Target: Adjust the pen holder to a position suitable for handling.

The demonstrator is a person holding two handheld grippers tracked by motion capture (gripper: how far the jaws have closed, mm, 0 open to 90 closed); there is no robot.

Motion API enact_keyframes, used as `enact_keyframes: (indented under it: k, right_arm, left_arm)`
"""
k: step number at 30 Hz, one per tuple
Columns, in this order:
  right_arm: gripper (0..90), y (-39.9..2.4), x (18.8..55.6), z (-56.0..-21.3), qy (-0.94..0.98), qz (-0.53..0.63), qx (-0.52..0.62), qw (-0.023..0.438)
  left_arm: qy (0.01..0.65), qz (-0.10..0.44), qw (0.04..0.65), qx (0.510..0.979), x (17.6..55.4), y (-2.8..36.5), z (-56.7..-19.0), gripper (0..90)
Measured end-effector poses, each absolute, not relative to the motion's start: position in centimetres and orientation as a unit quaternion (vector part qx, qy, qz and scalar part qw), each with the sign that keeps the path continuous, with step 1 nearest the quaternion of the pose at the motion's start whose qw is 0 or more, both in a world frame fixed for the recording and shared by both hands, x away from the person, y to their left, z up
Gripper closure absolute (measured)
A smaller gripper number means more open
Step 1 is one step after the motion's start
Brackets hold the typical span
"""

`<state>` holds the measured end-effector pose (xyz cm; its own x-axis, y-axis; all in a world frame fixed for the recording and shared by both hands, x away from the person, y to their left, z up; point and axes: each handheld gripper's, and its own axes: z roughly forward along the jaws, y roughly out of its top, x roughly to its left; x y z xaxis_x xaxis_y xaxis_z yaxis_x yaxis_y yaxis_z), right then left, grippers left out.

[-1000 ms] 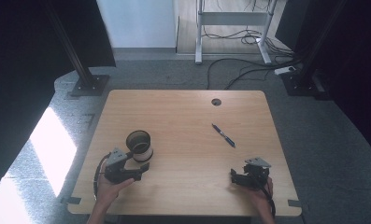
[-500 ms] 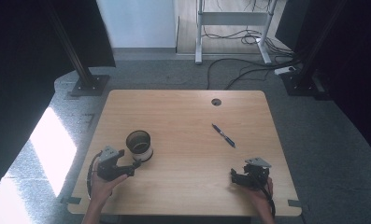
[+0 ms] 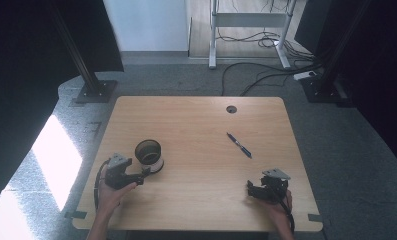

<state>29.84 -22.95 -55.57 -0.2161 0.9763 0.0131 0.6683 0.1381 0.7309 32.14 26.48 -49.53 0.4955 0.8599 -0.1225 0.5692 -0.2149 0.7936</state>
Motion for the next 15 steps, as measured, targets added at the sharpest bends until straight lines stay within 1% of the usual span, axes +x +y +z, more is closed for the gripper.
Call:
enact_keyframes:
  k: [3,7,15]
  right_arm:
    - [7.3,-22.9,29.8,-55.6,0.713,0.315,0.576,0.245]
    - [7.4,-22.9,29.8,-55.6,0.713,0.315,0.577,0.245]
    - [7.8,-23.0,29.8,-55.6,0.713,0.315,0.577,0.245]
  left_arm:
    - [0.467,0.177,0.407,0.765,32.9,26.5,-49.6,8.1]
    - [0.462,0.178,0.407,0.767,33.5,26.4,-49.7,6.0]
    - [0.457,0.182,0.402,0.772,34.8,25.9,-50.1,5.3]
